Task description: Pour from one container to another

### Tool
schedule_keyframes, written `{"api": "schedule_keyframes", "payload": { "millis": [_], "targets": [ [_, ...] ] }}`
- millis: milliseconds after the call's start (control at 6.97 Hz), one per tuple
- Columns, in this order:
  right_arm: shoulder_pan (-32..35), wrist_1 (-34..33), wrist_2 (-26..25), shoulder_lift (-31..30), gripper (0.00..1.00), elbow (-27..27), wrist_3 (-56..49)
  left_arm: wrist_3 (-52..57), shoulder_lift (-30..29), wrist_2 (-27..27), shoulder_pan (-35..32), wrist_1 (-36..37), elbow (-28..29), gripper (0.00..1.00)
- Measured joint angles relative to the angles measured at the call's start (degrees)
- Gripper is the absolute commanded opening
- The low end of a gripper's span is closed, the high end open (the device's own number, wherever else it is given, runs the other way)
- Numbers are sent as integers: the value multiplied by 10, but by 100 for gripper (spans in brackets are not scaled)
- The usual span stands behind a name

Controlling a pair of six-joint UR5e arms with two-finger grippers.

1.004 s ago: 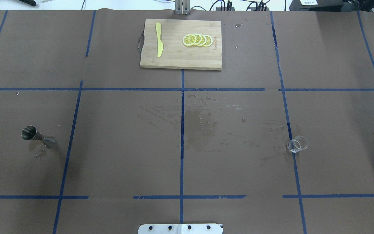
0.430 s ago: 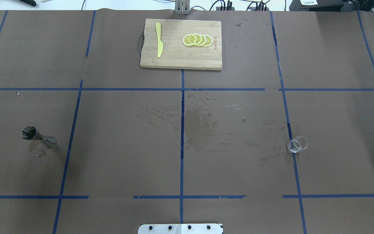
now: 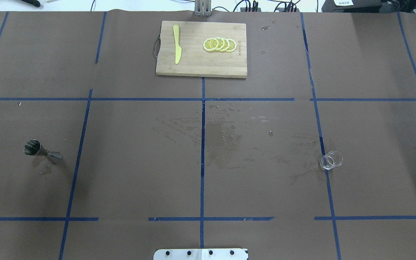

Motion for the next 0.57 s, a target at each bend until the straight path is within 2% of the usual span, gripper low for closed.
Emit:
{"api": "schedule_keyframes", "payload": {
  "millis": [574],
  "targets": [
    [16,-19,-9,-4,100,7,-1,0,-14,-1,0,-1,12,100]
  ]
}}
